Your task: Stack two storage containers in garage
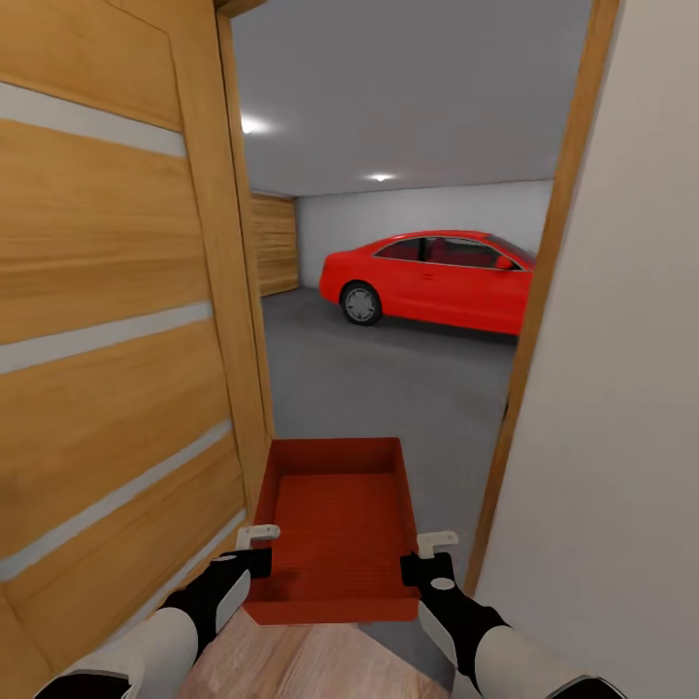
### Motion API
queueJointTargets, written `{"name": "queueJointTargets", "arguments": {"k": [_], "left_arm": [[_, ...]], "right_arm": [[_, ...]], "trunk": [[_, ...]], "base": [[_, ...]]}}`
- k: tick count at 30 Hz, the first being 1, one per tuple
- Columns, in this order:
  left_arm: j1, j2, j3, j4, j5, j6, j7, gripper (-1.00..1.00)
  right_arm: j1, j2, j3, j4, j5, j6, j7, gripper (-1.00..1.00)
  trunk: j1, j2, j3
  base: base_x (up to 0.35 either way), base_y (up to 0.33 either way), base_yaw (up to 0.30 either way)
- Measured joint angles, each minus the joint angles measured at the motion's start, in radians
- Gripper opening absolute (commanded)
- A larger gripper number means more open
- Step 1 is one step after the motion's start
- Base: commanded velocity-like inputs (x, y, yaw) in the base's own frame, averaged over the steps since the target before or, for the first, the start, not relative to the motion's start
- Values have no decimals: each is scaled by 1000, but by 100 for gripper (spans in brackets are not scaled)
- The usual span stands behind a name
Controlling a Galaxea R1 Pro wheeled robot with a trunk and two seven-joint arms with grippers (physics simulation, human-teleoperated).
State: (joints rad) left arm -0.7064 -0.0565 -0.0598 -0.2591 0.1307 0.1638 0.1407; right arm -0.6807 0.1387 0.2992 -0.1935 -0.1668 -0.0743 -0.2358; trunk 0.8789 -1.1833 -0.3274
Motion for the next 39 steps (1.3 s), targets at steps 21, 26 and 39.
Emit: {"name": "queueJointTargets", "arguments": {"k": [21,26,39], "left_arm": [[0,1,-2,-2,1,3,0,-100],[0,1,-1,-3,0,3,0,-100],[0,1,-2,-2,1,3,0,-100]], "right_arm": [[0,1,-2,0,0,0,0,-100],[0,1,-2,0,0,0,0,-100],[0,1,-2,0,0,0,0,-100]], "trunk": [[0,0,0],[0,0,0],[0,0,0]], "base": [[218,237,-269],[221,242,-269],[221,243,-269]]}}
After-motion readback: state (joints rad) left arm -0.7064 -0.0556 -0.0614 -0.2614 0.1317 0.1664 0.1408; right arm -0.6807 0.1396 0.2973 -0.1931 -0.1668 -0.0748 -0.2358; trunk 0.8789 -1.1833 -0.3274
